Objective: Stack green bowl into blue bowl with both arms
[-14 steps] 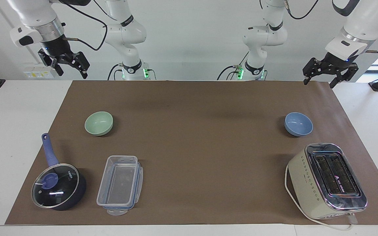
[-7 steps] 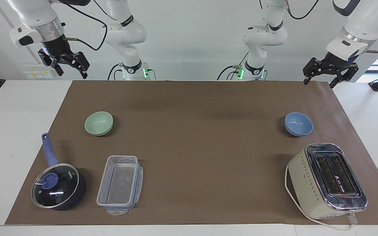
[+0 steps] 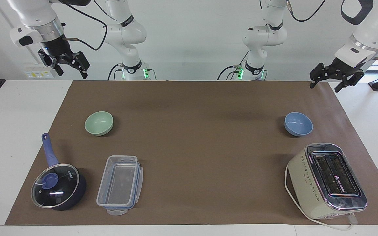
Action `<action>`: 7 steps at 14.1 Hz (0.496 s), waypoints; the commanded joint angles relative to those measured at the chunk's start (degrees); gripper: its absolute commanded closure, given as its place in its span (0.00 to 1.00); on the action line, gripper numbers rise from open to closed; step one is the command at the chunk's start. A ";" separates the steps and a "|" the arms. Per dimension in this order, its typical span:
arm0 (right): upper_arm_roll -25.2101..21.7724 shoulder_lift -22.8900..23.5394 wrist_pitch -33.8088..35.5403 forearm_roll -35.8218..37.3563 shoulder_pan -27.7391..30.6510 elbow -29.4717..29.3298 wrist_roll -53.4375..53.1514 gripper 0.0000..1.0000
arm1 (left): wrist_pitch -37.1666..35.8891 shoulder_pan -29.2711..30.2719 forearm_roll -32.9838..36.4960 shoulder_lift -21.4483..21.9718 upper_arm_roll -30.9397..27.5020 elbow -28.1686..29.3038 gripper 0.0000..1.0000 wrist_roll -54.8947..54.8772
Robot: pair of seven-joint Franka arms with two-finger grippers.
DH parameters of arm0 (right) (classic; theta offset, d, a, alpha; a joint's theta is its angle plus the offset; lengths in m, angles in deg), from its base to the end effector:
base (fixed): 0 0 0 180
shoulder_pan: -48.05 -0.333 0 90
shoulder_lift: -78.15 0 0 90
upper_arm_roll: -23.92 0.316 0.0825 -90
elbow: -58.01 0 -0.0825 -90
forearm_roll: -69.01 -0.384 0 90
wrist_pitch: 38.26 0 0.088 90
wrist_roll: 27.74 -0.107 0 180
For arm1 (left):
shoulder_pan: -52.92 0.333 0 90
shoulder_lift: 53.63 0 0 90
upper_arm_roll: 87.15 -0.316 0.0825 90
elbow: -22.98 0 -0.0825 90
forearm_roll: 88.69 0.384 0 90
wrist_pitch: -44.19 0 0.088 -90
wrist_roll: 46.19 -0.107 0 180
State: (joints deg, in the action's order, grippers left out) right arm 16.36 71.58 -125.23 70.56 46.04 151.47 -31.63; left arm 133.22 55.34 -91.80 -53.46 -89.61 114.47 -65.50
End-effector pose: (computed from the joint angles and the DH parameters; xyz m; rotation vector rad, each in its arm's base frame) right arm 0.5101 -0.0570 0.6522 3.1189 -0.2584 0.0004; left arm 0.5495 0.0410 0.6126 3.0554 -0.3865 -0.0426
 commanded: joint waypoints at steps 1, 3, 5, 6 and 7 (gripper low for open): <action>0.17 -0.90 0.30 -0.59 0.61 0.85 0.72 0.00 | 4.74 2.76 -1.98 1.50 0.35 5.44 0.00 -3.97; 0.17 -0.81 0.30 -0.59 0.61 0.85 0.72 0.00 | 8.07 4.70 -2.78 1.50 0.35 8.78 0.00 -6.96; 0.09 -0.81 0.30 -0.59 0.61 0.85 0.72 0.00 | 11.24 5.40 -2.86 1.33 0.35 11.25 0.00 -8.55; 0.17 -0.90 0.30 -0.59 0.61 0.85 0.72 0.00 | 12.73 6.37 -3.47 1.15 0.35 12.48 0.00 -9.51; 0.17 -0.81 0.30 -0.59 0.61 0.85 0.72 0.00 | 14.05 7.51 -5.22 0.80 0.35 13.62 0.00 -11.35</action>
State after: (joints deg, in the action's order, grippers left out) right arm 16.37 71.58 -125.23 70.56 46.05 151.47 -31.63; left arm 143.81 60.58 -94.60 -53.58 -89.72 124.49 -73.52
